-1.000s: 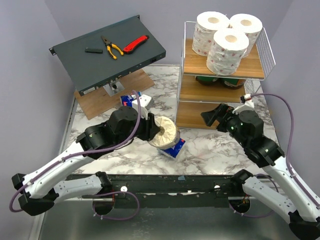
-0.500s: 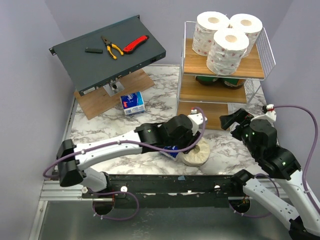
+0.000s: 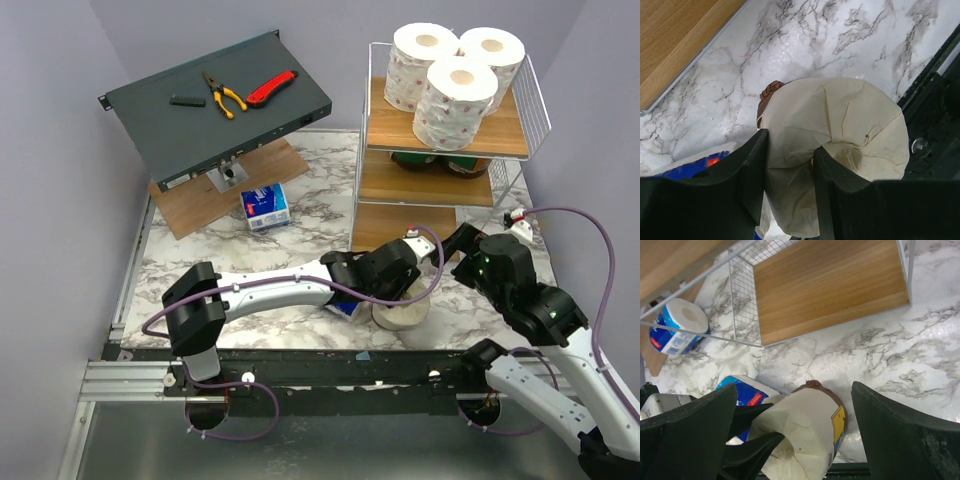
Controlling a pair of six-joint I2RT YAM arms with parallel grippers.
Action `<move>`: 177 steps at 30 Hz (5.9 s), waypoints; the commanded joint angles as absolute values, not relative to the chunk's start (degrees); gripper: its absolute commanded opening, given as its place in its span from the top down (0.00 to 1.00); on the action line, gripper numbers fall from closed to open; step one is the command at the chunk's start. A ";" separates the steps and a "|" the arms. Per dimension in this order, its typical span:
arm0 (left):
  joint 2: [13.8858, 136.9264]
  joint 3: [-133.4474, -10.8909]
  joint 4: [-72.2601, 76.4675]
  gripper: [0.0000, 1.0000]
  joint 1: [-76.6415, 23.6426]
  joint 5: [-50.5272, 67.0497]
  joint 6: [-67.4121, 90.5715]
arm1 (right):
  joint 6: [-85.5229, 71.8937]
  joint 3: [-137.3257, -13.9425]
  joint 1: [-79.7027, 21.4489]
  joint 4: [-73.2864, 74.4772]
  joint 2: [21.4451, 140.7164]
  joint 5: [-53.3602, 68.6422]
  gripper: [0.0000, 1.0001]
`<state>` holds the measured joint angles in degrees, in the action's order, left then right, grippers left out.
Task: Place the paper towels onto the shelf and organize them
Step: Place the paper towel at the center of the board, then pick up the paper towel from the center of the board, then place the paper towel on the shelf.
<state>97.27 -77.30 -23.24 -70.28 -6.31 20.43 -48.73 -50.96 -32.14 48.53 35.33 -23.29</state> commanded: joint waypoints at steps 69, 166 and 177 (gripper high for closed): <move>55.31 -43.20 -11.90 0.33 -58.66 -24.87 39.31 | -48.26 -43.33 -32.06 51.42 50.53 -2.48 0.63; 80.95 -61.11 29.26 0.02 -53.98 -15.20 11.21 | -38.34 -82.19 -32.08 38.14 57.95 -18.73 0.19; 81.36 -65.06 24.07 0.04 -53.48 -12.93 14.10 | -26.64 -48.57 -32.07 7.58 39.62 -5.54 0.28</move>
<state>80.01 -61.71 26.74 -53.93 -14.22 12.14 -31.42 -58.92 -32.14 23.22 42.46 -11.84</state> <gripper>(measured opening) 0.971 0.747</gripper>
